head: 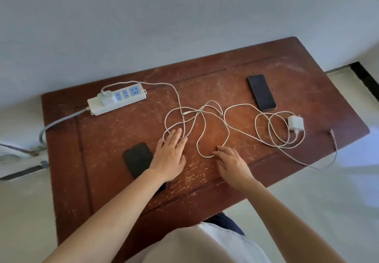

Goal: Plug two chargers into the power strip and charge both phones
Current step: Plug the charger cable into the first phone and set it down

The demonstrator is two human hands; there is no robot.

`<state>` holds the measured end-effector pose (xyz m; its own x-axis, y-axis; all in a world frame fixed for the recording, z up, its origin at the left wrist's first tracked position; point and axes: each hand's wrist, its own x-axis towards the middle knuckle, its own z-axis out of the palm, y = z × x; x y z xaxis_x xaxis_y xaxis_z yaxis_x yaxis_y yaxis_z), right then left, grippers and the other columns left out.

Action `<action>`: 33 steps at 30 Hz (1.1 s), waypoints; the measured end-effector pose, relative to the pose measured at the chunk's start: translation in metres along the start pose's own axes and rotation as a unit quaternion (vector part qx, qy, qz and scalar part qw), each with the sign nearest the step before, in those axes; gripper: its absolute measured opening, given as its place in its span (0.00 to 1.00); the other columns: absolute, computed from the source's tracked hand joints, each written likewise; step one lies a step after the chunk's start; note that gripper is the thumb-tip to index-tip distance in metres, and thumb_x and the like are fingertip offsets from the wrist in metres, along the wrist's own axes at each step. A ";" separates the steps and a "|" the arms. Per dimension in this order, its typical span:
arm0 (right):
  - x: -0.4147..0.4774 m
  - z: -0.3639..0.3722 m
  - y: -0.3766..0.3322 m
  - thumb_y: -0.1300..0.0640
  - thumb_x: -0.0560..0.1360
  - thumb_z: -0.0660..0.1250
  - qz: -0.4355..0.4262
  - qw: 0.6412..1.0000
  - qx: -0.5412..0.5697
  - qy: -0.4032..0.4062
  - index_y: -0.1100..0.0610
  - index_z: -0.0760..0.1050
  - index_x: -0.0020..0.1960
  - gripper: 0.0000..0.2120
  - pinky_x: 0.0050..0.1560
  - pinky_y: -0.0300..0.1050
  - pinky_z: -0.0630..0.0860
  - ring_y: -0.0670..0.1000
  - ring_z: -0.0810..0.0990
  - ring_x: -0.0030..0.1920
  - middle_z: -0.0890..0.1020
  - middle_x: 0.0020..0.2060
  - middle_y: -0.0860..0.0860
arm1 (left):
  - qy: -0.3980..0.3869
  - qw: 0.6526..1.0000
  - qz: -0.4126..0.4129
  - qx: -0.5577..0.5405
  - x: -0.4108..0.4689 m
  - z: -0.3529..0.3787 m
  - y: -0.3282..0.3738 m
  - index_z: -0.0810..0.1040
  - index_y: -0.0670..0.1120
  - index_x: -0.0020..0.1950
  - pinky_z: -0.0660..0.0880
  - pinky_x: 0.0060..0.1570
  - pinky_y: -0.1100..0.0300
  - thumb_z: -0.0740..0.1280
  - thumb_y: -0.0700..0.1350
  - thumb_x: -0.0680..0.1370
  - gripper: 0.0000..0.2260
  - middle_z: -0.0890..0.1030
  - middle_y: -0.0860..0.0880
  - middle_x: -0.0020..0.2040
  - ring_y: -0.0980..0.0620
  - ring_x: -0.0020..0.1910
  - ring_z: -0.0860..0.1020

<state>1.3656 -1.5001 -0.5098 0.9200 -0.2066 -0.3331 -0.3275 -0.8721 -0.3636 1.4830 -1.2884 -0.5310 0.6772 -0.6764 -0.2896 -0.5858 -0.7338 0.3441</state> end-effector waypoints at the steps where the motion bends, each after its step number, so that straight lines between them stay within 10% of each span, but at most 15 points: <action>1: 0.001 0.000 0.003 0.59 0.81 0.63 -0.009 1.000 0.017 0.013 0.53 0.78 0.68 0.17 0.68 0.54 0.73 0.55 0.74 0.68 0.80 0.66 0.50 | -0.012 1.000 -0.018 0.004 0.005 0.004 0.004 0.51 0.47 0.82 0.51 0.79 0.40 0.56 0.52 0.84 0.28 0.47 0.45 0.84 0.46 0.82 0.45; 9: 0.065 -0.039 0.002 0.58 0.79 0.68 -0.044 0.979 0.092 0.179 0.56 0.81 0.61 0.12 0.39 0.50 0.81 0.55 0.83 0.45 0.83 0.48 0.52 | -0.037 0.994 -0.074 0.070 0.014 0.014 0.011 0.48 0.47 0.83 0.51 0.80 0.42 0.50 0.56 0.84 0.29 0.51 0.46 0.84 0.47 0.82 0.47; 15: 0.135 -0.041 -0.013 0.57 0.80 0.64 -0.102 0.992 -0.026 0.065 0.55 0.75 0.69 0.17 0.52 0.55 0.79 0.58 0.77 0.63 0.81 0.61 0.54 | -0.036 0.991 -0.110 0.068 0.016 0.012 0.026 0.49 0.46 0.83 0.52 0.79 0.42 0.52 0.54 0.84 0.29 0.51 0.46 0.84 0.46 0.82 0.48; 23: 0.128 -0.034 -0.021 0.58 0.83 0.58 -0.045 0.997 0.018 0.062 0.56 0.71 0.69 0.16 0.52 0.56 0.78 0.62 0.80 0.59 0.80 0.59 0.58 | 0.031 0.981 -0.187 0.024 0.004 -0.007 0.021 0.51 0.50 0.82 0.50 0.79 0.43 0.58 0.56 0.83 0.30 0.47 0.45 0.84 0.45 0.82 0.47; 33: 0.057 -0.027 -0.071 0.47 0.81 0.56 0.101 0.925 0.367 0.010 0.50 0.77 0.52 0.13 0.31 0.40 0.68 0.46 0.76 0.33 0.79 0.35 0.45 | 0.084 0.837 -0.526 -0.129 -0.058 0.001 -0.005 0.40 0.43 0.80 0.68 0.67 0.40 0.65 0.73 0.71 0.55 0.60 0.36 0.77 0.36 0.73 0.63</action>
<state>1.4474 -1.4615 -0.4793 0.8254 -0.3470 -0.4453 -0.5443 -0.2797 -0.7909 1.4463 -1.2458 -0.5165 0.8235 0.3685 -0.4313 0.4735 -0.8652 0.1649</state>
